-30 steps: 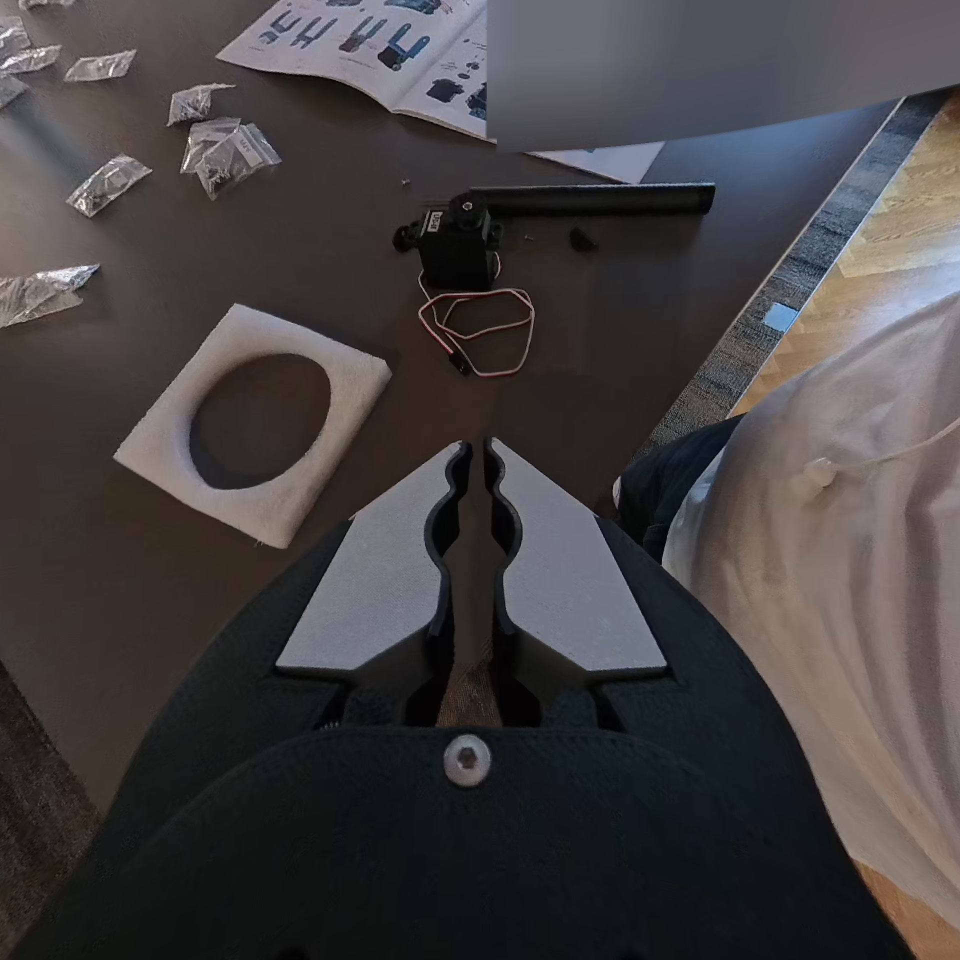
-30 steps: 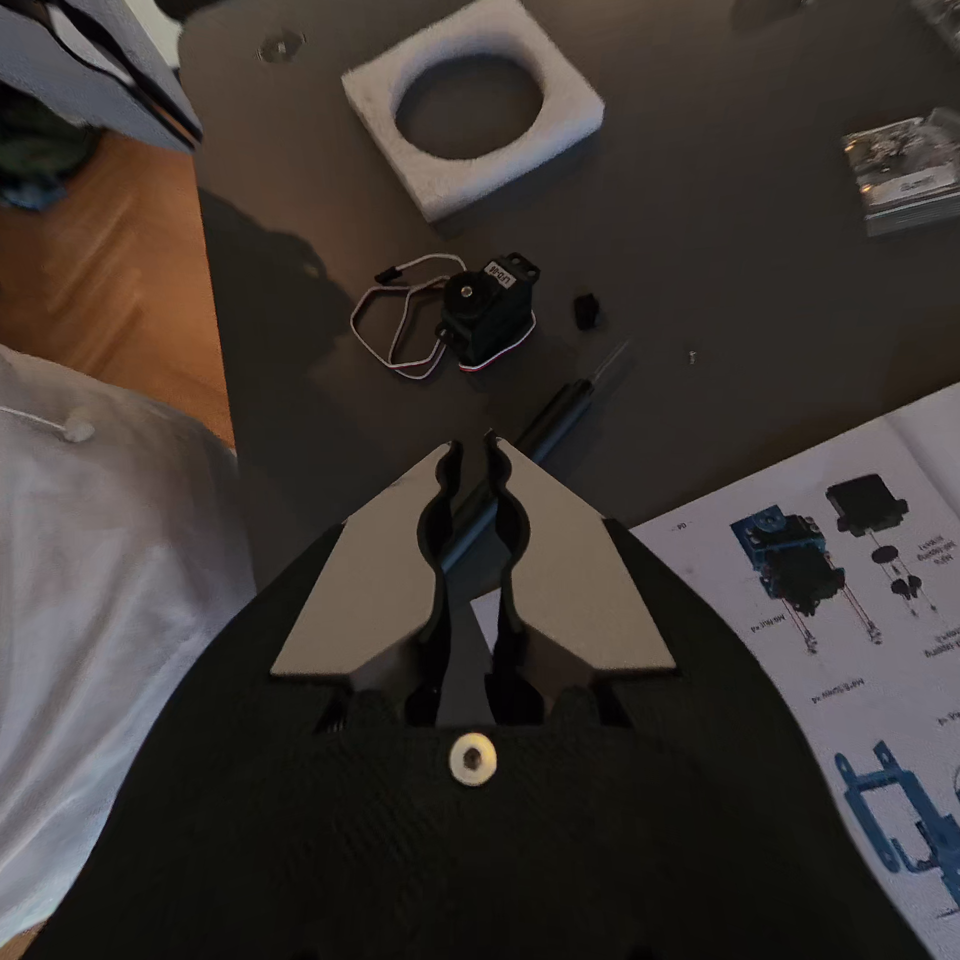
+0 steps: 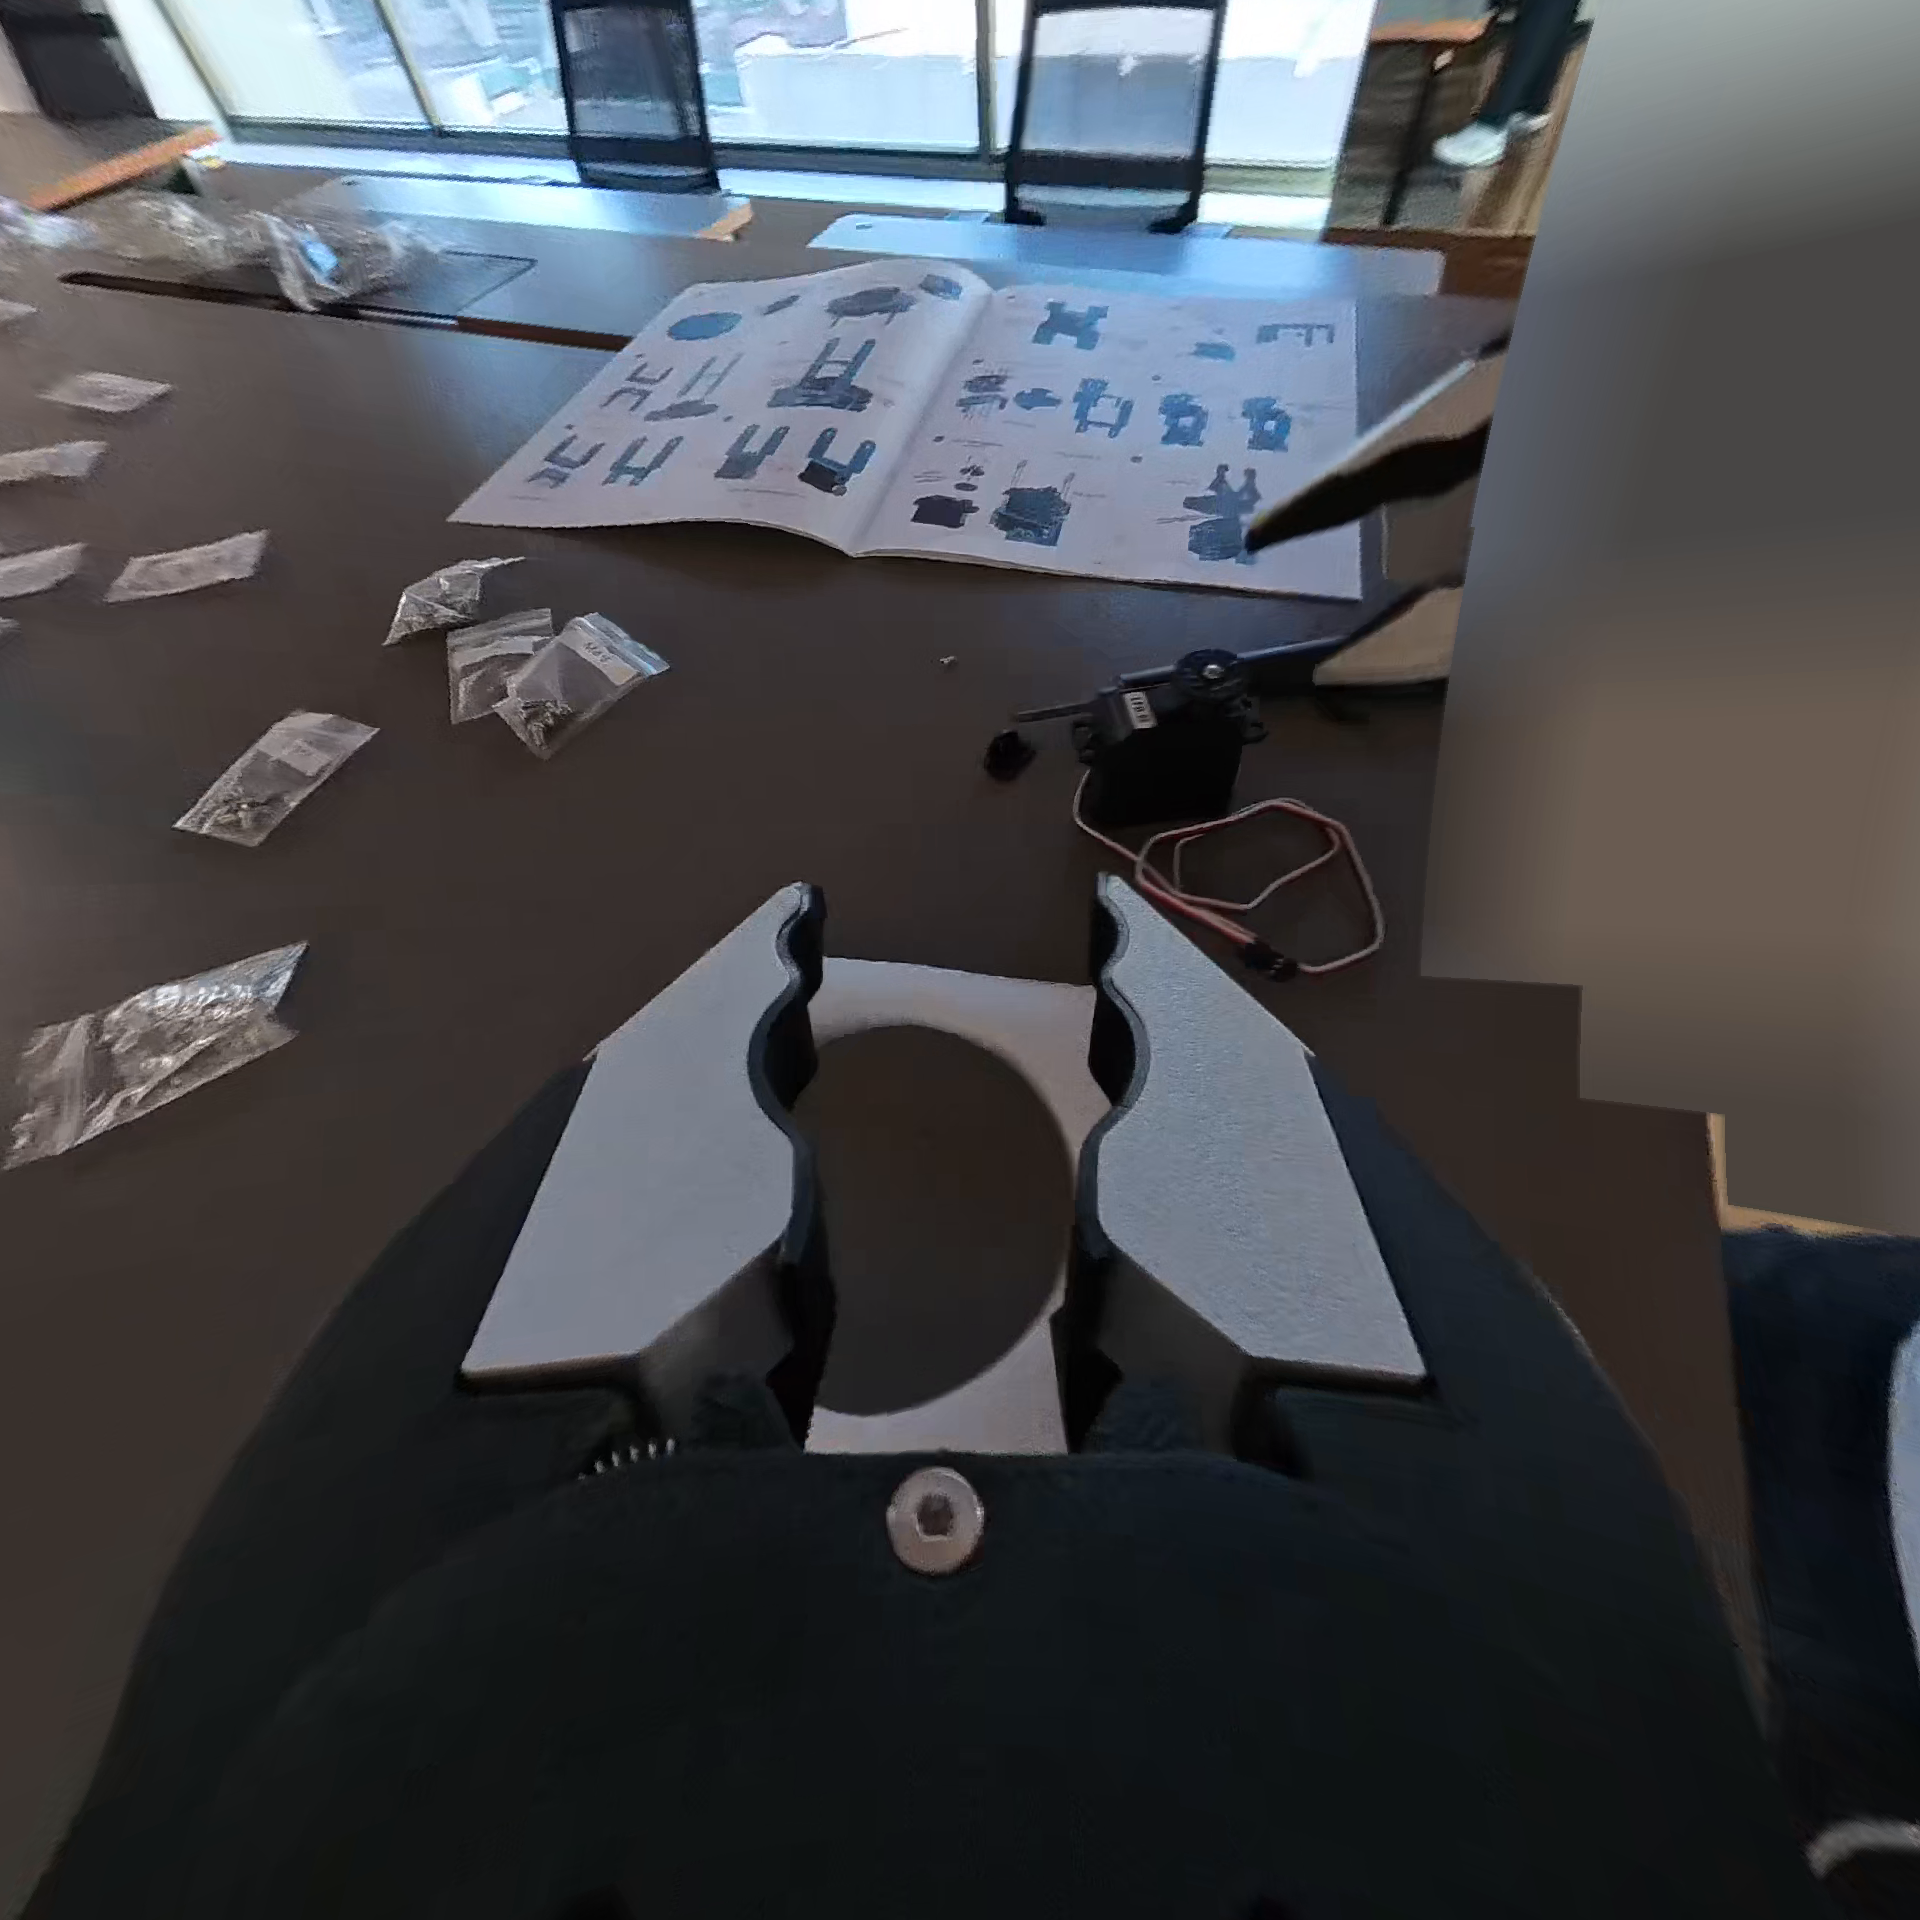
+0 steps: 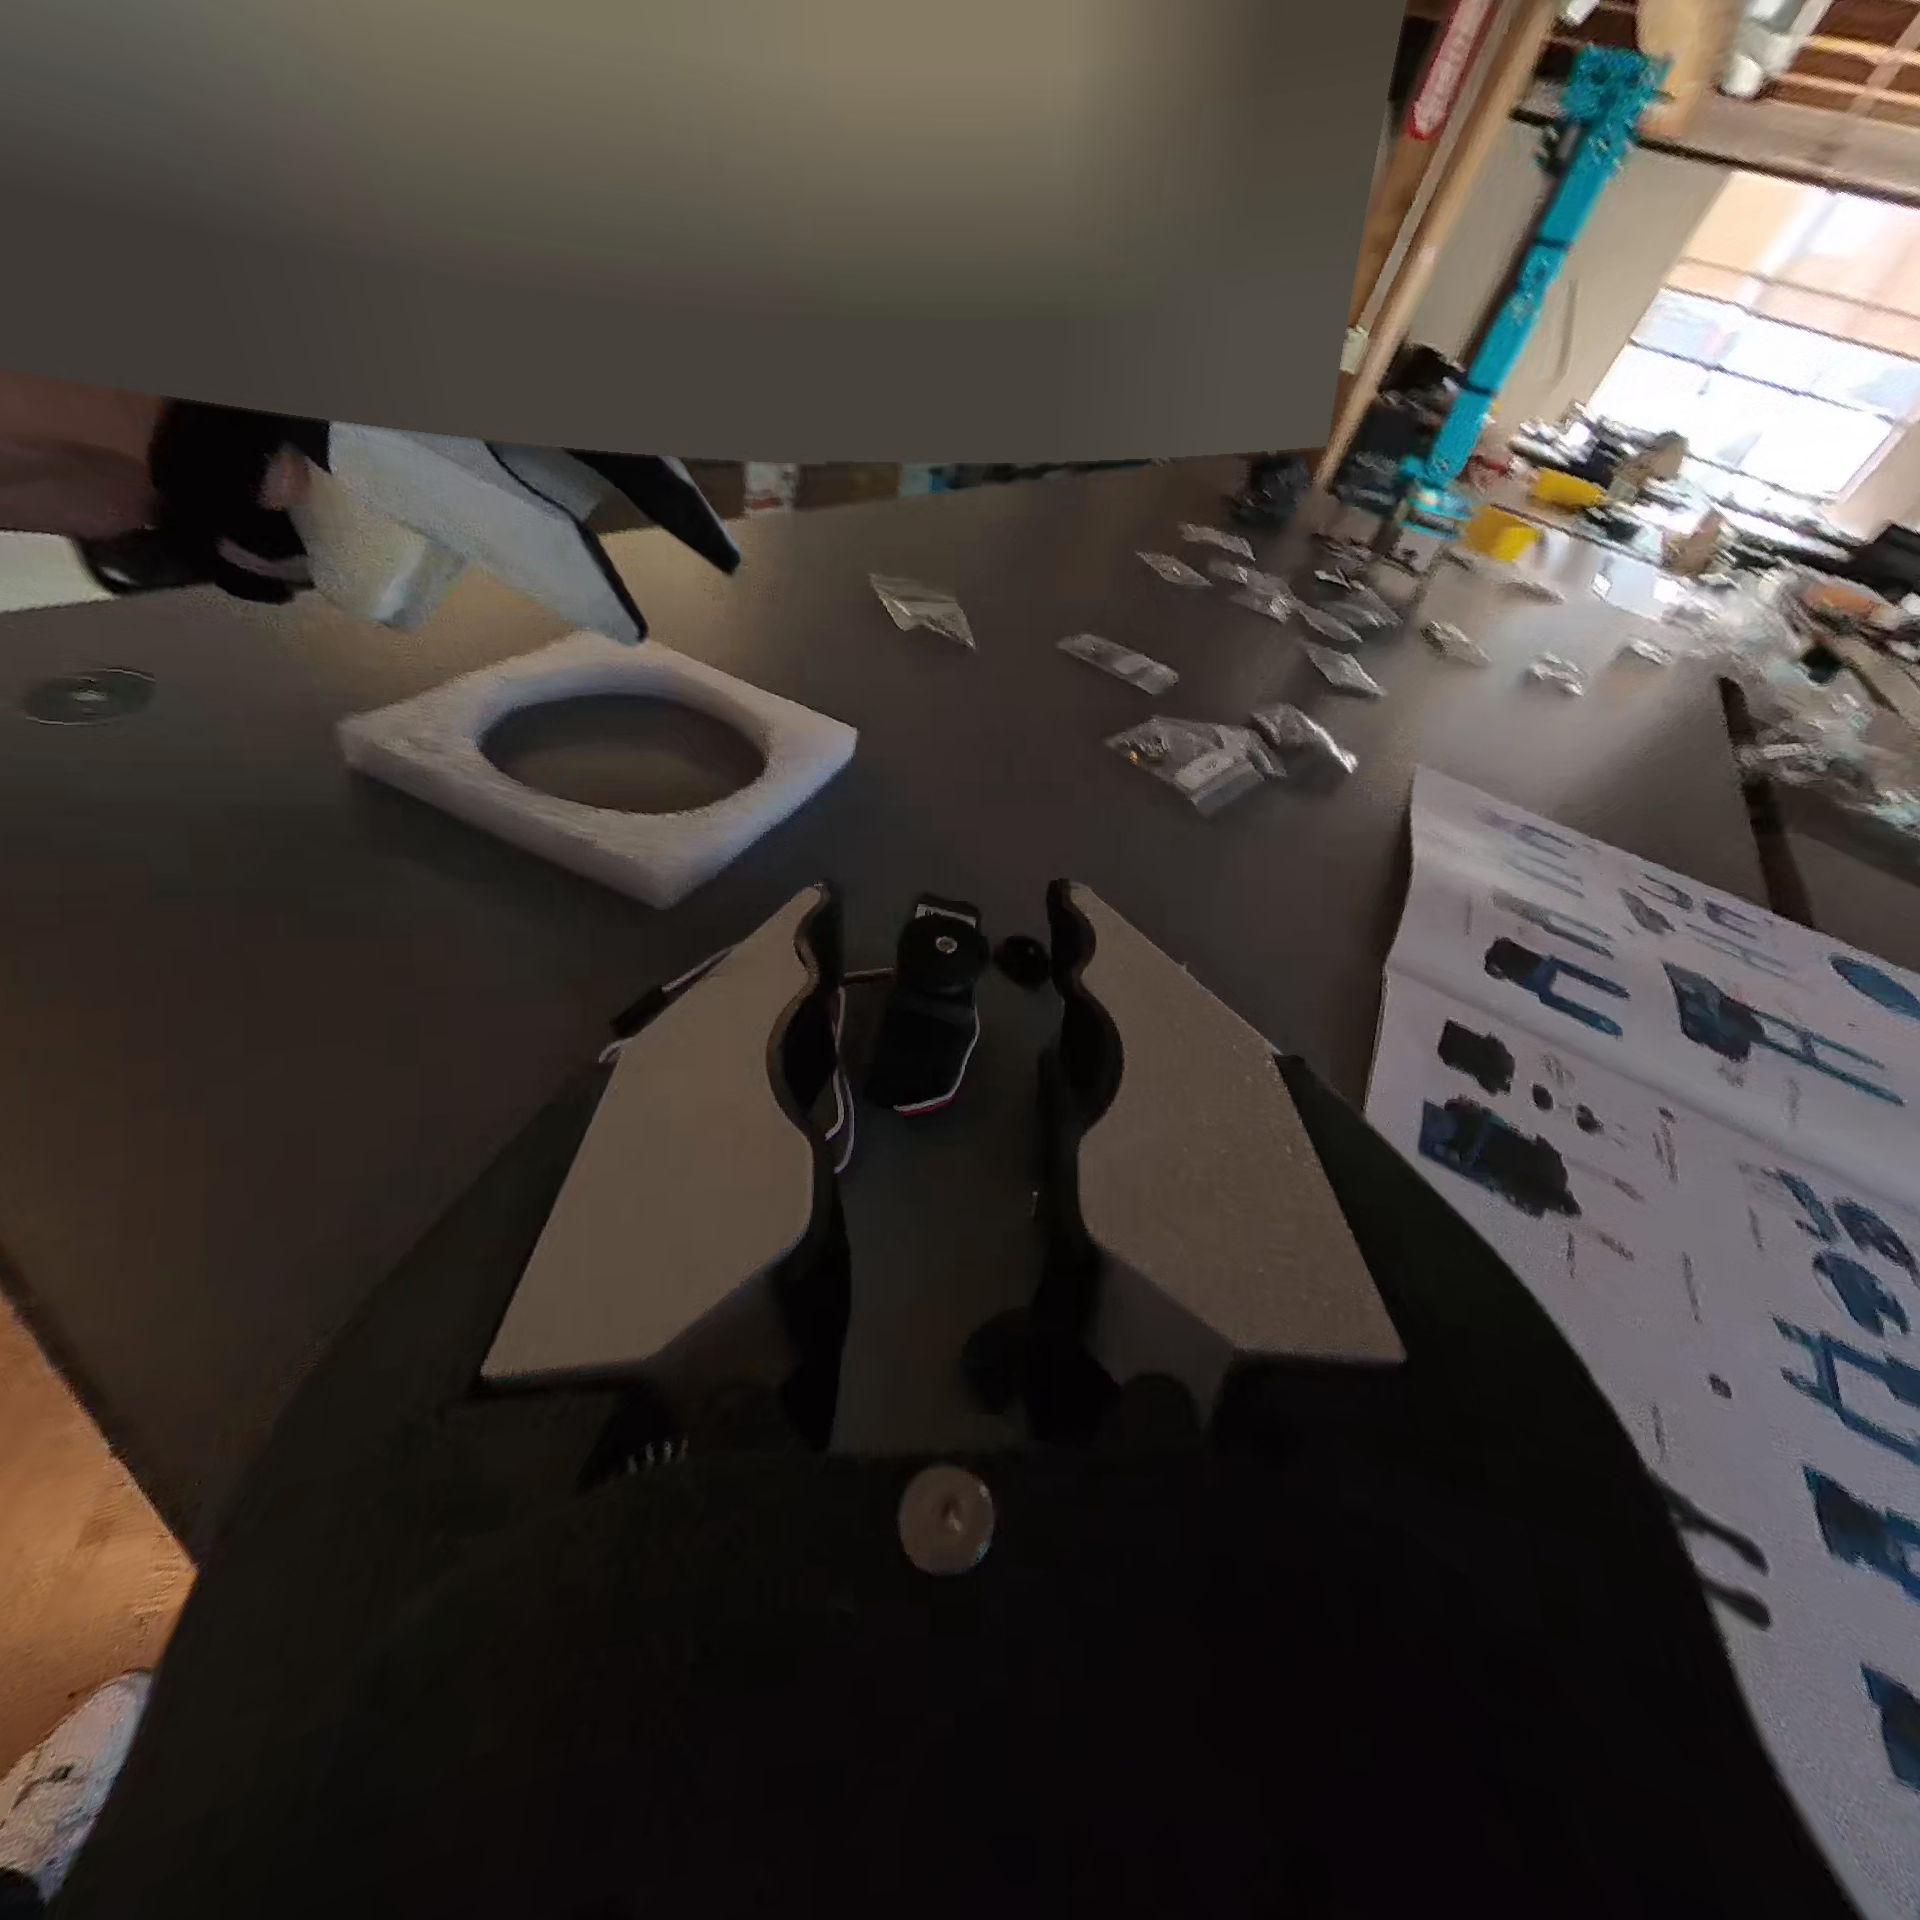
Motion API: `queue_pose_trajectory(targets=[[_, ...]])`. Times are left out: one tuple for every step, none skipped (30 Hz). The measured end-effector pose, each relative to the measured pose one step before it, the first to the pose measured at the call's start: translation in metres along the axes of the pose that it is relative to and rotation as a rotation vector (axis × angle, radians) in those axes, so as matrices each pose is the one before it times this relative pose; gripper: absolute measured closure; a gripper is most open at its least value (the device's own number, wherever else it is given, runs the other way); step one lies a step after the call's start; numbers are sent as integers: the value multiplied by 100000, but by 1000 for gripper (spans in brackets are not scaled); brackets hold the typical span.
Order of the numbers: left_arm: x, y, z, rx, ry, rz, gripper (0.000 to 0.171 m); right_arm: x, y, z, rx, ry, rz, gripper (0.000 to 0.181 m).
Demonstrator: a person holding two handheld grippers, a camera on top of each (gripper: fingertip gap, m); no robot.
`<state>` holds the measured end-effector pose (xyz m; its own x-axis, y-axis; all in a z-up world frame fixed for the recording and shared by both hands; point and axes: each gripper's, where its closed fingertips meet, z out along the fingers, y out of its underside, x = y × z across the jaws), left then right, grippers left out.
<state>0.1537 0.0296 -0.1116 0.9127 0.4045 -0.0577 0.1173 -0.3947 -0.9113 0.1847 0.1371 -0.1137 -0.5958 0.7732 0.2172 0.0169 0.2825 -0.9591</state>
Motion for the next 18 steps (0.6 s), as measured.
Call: queue_pose_trajectory(targets=[[-748,75,221,1495,3145,-1409,121,-117,325,312,-3417,4896,-280,141],[-430,-221,185,2488,4654,-2287,121,-91,-220,120,-378,4726,-230,140],[-175,-411,161,3123,5742,-2876,121,-131,-335,1,1160,3895,292,141],[-143,-389,188,2666,5250,-3014,122,-58,-212,37,602,3626,-1100,142],[-157,-228,253,1521,4260,-2560,122,-109,42,150,-1079,2525,-2599,143],[-171,-68,287,537,3451,-1394,122,-271,323,242,-2920,1069,-3982,143],[-245,-20,256,341,2211,-651,123,-244,456,284,-3569,629,-4448,143],[-195,-128,179,1171,1664,-303,123,-218,434,295,-3092,125,-4739,143],[-155,-199,81,1883,1073,388,125,30,349,249,-2033,1271,-4527,143],[-381,-202,32,2183,-718,978,128,384,230,186,-954,3370,-4203,143],[-539,-171,35,2132,-1802,715,130,209,43,111,265,2350,-3452,145],[-360,-233,37,2557,-673,-420,130,277,-34,30,699,3094,-2920,145],[-130,-272,13,2402,550,-1753,132,362,26,-35,440,3771,-2781,146],[-39,-240,-18,1308,1100,-2688,133,200,59,-62,258,2795,-2638,148],[138,-207,-53,1158,2067,-2472,133,-4,2,-48,129,1628,-2448,150],[114,-34,-82,1059,1725,-1624,133,-21,-55,-53,208,1529,-2138,152],[-27,199,-96,479,448,-899,134,-153,-78,-52,421,520,-2276,155],[77,214,-110,-428,681,-809,133,-235,33,-1,-203,-611,-1753,159]])
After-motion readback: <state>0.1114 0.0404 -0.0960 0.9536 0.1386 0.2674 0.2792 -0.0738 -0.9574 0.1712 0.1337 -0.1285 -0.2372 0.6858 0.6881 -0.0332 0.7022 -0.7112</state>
